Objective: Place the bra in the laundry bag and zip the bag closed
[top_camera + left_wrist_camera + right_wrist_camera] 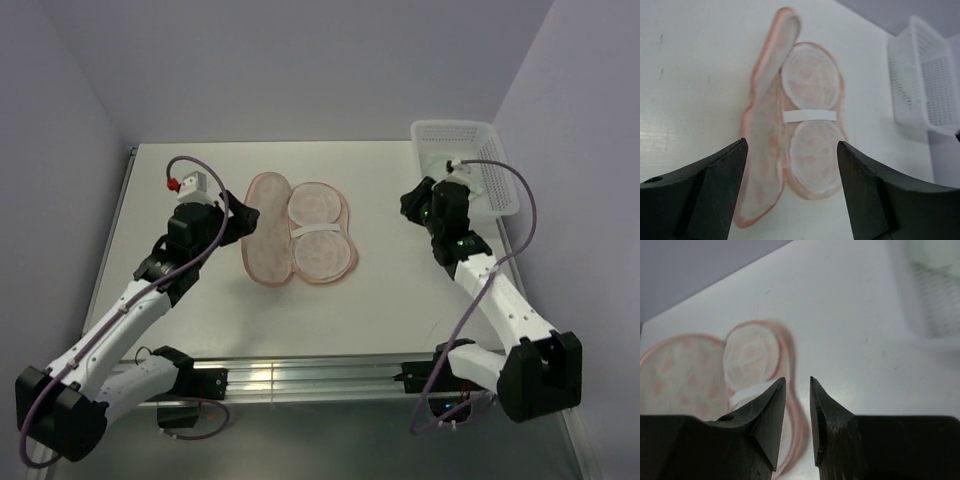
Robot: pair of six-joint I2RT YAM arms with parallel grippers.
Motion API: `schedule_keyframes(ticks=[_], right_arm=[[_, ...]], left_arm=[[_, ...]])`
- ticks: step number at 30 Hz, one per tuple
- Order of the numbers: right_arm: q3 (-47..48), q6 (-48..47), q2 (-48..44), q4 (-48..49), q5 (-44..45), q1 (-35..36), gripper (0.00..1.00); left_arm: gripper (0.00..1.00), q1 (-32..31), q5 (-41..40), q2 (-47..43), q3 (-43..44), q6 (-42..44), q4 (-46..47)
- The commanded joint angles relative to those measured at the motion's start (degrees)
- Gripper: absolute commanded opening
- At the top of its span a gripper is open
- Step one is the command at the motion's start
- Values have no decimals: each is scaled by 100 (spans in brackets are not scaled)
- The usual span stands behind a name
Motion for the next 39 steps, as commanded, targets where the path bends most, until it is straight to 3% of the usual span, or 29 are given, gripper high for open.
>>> schedule_keyframes(ticks=[1,8,10,15,22,27,32,39], right_arm=[[648,-209,675,-1,435,-702,33],[2106,-552,2624,-282,1157,-1344,33],[2345,-657,2935,-353,1166,-1476,33],[2074,-798,2717,86,122,-1485,26],[1451,-659,2092,839,-984,-115,25],[1826,-385,3092,1106,-2076,693,31],[1960,-61,4112,1236,-1955,1046,30],[1907,-165,4194,1035,-1559,1002,29]], left_arm=[[79,5,663,-365,585,404,-285],[77,5,769,-436,727,765,-804],[73,5,769,-287,762,687,-586],[63,5,1077,1185,1218,160,266],[58,207,700,3034,2291,44,936],[57,356,243,3606,2459,220,892],[57,532,101,3949,2239,369,988],[56,541,215,4284,2177,317,1120]])
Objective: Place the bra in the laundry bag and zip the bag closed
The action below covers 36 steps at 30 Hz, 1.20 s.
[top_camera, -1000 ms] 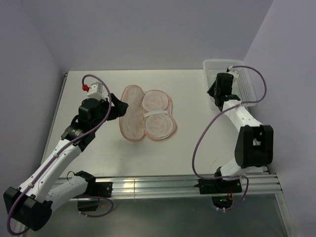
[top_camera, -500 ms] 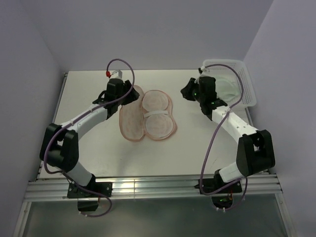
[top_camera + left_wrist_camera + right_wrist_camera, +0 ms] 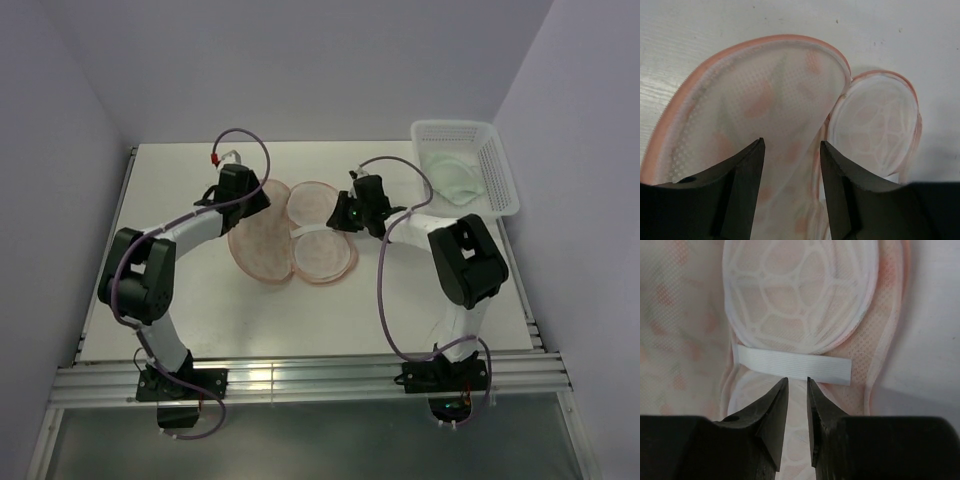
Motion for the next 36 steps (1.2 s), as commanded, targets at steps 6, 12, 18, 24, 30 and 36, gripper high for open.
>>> schedule_keyframes(ticks=[6,12,18,24,30,36], right_arm=[[501,-157,-1359,133,269,-630,40],[1038,-227,-1562,-640,1240,-2265,41],[2022,-631,-546,-1484,2069,-3189,41],[3315,-1010,678,-2390,2141,-3681,51],[3126,-887,638,-2321,1746,-3690,54],[1563,-395,-741,-942,456,-3067,46]], left_arm=[[51,-130,952,-1014,-288,-138,755],[53,-183,1540,-2385,-569,-174,194],[52,-166,1367,-2423,-587,239,-510],[33,158,1163,-1159,-508,-112,-18],[22,581,882,-15,-296,-139,78],[20,634,548,337,-621,64,403]])
